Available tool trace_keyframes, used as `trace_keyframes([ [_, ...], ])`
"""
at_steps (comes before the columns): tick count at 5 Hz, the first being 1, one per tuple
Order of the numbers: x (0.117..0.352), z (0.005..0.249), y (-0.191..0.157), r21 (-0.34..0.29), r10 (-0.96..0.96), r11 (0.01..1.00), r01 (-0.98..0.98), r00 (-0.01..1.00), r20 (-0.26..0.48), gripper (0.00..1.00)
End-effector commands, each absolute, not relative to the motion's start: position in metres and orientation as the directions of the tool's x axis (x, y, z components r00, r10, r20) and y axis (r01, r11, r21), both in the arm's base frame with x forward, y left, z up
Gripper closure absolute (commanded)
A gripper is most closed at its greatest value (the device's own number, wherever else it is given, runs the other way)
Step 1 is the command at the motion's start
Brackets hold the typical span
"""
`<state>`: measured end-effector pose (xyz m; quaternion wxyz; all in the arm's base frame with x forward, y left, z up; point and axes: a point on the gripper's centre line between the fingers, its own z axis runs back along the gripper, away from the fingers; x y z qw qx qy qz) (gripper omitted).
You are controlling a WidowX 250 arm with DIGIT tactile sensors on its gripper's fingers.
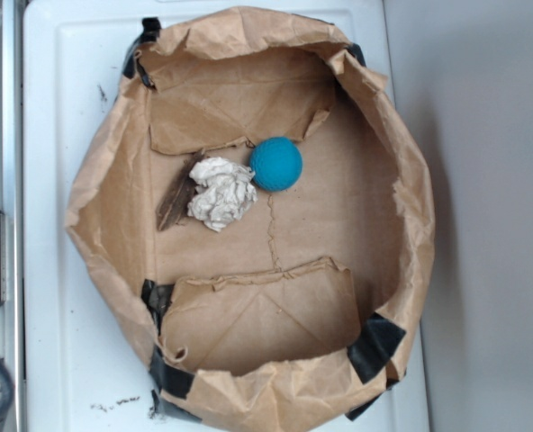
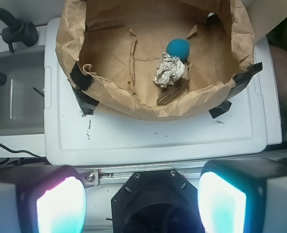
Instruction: Grab the white paper.
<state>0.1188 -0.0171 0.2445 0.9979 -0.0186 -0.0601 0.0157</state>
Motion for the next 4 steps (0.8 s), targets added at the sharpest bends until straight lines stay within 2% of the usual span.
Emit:
trace_keyframes([
  [1, 0.119, 0.244, -0.017, -0.039, 0.034, 0.999, -0.029, 0.992, 0.119, 0.00],
  [3, 0.214, 0.233, -0.024, 0.007, 0.139, 0.990, -0.141, 0.984, 0.112, 0.00],
  [4, 0.249, 0.213, -0.024, 0.026, 0.158, 0.987, -0.161, 0.982, 0.107, 0.00],
])
